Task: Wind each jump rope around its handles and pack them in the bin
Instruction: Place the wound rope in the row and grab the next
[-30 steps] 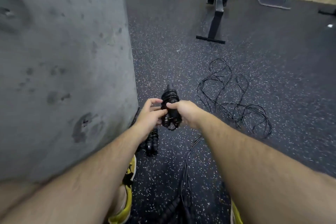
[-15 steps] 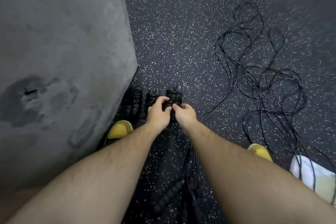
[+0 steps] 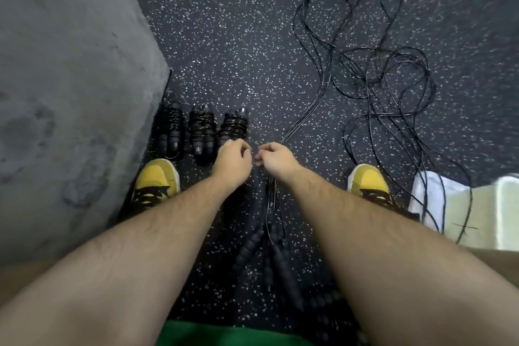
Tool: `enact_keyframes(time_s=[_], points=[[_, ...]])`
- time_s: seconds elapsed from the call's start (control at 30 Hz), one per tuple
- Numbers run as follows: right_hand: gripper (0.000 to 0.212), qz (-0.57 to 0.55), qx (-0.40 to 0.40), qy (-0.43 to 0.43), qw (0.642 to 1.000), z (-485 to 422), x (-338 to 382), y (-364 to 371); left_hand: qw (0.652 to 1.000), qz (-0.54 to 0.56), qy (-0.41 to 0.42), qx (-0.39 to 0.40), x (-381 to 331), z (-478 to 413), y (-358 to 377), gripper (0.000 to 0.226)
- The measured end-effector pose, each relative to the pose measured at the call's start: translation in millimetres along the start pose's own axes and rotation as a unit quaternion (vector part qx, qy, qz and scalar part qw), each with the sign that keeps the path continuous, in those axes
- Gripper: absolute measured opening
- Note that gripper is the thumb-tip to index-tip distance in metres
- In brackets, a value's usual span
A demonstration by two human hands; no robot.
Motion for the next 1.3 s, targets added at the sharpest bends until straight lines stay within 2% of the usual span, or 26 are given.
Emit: enact_keyframes(time_s=[0.1,0.23,0.33,0.4,0.5,0.53,0.6,0.73,0.8,0.83,0.9,0.93,1.03,1.1,1.17,1.2,1.3], points=[[0.018,-0.016,-0.028,0.017,0.999,22.8,-41.3,-6.1,0.998,0.038,-0.024,0.049,-4.8,30.3,38.2,0.013],[0.019,-0.004,-0.054,0.074,0.996,54.2,-108.1,-18.5,0.99,0.003,-0.1,0.102,5.4,67.0,78.3,0.008],[0.018,0.029,-0.04,0.099,0.994,78.6,-142.7,-23.0,0.982,-0.031,-0.138,0.127,11.9,89.4,95.5,0.009],[0.016,0.056,-0.031,0.104,0.993,87.7,-156.6,-22.3,0.977,-0.069,-0.16,0.124,11.5,101.9,101.7,0.024],[0.006,0.072,-0.009,0.111,0.991,91.4,-167.4,-16.5,0.96,-0.109,-0.228,0.12,6.5,121.7,109.8,0.062],[0.007,0.075,0.004,0.115,0.991,91.6,-169.0,-14.0,0.954,-0.105,-0.25,0.126,4.5,128.8,112.9,0.069],[0.011,0.077,0.028,0.118,0.99,90.1,-170.6,-10.0,0.947,-0.092,-0.274,0.137,0.5,138.9,118.5,0.069],[0.012,0.054,0.01,0.101,0.993,89.3,-166.9,-11.9,0.956,-0.06,-0.259,0.124,-3.8,140.9,119.1,0.042],[0.012,0.023,-0.025,0.087,0.996,89.1,-162.4,-15.9,0.965,0.013,-0.243,0.101,-6.4,141.6,113.9,0.022],[0.021,-0.01,-0.034,0.083,0.996,88.7,-159.1,-17.1,0.966,0.064,-0.234,0.09,-8.0,143.3,111.5,0.014],[0.037,-0.087,-0.023,0.078,0.993,86.5,-150.0,-16.9,0.964,0.147,-0.207,0.084,-13.5,147.2,107.5,0.014],[0.038,-0.114,-0.013,0.077,0.99,84.0,-145.6,-15.7,0.963,0.158,-0.196,0.093,-15.1,148.3,106.5,0.016],[0.024,-0.127,-0.02,0.072,0.989,79.1,-135.0,-16.2,0.967,0.097,-0.217,0.093,-16.3,146.9,100.0,0.012],[0.013,-0.031,-0.043,0.07,0.996,77.0,-132.2,-20.8,0.962,0.033,-0.266,0.059,-9.2,143.2,95.6,0.028],[0.017,0.047,-0.051,0.07,0.995,74.1,-133.0,-21.9,0.955,-0.04,-0.294,0.019,-0.7,137.9,91.0,0.05],[0.021,0.062,-0.048,0.068,0.995,70.2,-135.0,-19.9,0.957,-0.07,-0.283,0.005,2.0,133.4,89.8,0.053],[0.032,0.091,-0.053,0.056,0.993,57.5,-137.1,-12.2,0.97,-0.09,-0.224,0.026,5.0,111.1,94.0,0.038]])
Point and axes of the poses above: each hand's wrist, its own z-axis away from the middle knuckle, its own y-axis out of the palm, x = y × z, the point moved 3 cm from there along -z, towards the middle knuckle, and after that the axes turned 4 degrees about x, right-handed, at the moved point
